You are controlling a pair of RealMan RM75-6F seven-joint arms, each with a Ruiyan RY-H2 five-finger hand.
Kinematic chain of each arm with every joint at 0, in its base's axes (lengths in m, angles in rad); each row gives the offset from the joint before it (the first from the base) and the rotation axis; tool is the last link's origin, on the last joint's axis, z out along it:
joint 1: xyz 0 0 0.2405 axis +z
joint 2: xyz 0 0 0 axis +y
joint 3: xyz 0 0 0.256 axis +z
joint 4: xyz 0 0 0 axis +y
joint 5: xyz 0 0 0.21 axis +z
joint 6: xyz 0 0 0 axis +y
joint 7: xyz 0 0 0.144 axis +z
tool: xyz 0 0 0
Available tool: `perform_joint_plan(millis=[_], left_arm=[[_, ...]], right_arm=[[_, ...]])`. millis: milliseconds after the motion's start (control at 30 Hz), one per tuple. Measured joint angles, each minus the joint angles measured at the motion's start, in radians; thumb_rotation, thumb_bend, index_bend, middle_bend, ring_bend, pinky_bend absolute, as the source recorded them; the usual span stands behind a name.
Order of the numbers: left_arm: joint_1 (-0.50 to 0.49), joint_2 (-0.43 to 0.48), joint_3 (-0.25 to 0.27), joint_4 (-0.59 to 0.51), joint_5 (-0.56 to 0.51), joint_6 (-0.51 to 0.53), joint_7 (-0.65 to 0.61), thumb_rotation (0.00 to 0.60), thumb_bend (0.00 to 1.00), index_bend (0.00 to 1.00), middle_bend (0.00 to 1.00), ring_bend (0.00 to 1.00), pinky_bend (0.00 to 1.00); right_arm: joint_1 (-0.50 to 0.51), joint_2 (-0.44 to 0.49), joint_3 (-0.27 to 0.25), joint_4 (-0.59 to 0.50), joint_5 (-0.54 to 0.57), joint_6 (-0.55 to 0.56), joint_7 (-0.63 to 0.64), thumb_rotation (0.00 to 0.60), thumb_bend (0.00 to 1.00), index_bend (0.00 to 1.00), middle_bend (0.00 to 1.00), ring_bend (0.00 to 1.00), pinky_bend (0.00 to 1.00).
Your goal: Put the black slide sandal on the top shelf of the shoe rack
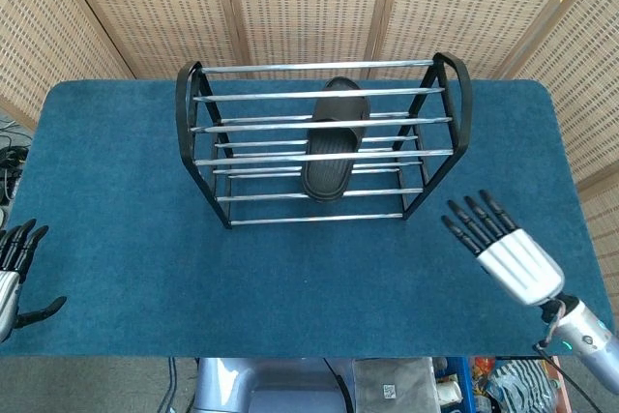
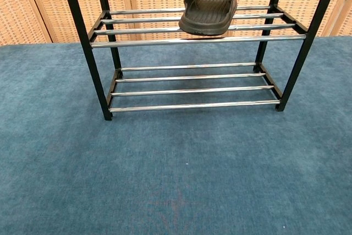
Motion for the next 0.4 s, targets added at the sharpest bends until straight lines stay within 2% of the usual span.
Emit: perform_joint_plan(millis=[200, 400], left_arm=[[0.016, -0.013, 0.004, 0.012, 0.034, 0.043, 0.007, 0.6, 0.18, 0.0, 0.0, 0.0, 0.0], [0.023, -0.025, 0.008, 0.023, 0.055, 0.06, 0.015, 0.6, 0.18, 0.0, 0.0, 0.0, 0.0]], right_arm=[[-0.156, -0.073, -0.006, -0.023, 0.222, 0.038, 0.145, 0.6, 0.0, 0.0, 0.0, 0.0, 0.0], [-0.233, -0.105, 0.012, -0.109, 0.313, 0.072, 0.186, 0.6, 0.0, 0.0, 0.0, 0.0, 0.0]])
